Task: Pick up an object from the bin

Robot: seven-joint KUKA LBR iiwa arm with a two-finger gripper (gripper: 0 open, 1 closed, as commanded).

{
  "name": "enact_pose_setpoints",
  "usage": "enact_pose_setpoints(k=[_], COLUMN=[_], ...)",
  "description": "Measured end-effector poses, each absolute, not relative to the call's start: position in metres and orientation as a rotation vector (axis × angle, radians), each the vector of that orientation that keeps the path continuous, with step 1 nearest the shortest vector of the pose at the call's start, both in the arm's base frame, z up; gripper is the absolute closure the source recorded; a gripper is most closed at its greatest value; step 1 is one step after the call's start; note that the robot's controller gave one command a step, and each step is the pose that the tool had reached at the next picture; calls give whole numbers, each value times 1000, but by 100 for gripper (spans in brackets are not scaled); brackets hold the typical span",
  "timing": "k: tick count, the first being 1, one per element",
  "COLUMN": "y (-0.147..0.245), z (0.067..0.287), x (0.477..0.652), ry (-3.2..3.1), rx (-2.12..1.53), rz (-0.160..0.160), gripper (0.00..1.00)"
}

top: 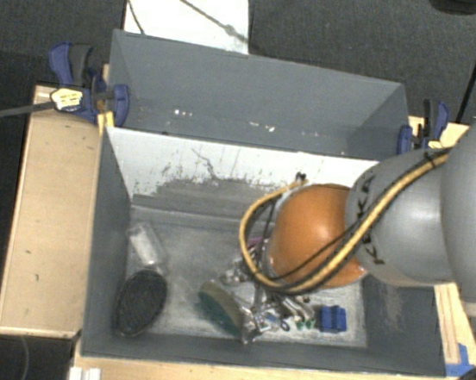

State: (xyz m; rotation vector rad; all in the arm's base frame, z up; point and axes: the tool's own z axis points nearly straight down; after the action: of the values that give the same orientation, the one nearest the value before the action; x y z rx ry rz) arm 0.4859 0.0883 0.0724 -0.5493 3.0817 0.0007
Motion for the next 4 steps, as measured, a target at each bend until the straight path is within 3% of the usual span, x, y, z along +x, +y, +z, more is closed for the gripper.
enact_pose_setpoints(k=[1,2,3,4], y=[141,80,175,213], z=[73,98,73,70], x=[483,523,539,494], ry=[2961,3005,2987,2774], rx=[-990,-885,-958,-1470], rz=[0,-7,5,2], gripper=[0,0,0,0])
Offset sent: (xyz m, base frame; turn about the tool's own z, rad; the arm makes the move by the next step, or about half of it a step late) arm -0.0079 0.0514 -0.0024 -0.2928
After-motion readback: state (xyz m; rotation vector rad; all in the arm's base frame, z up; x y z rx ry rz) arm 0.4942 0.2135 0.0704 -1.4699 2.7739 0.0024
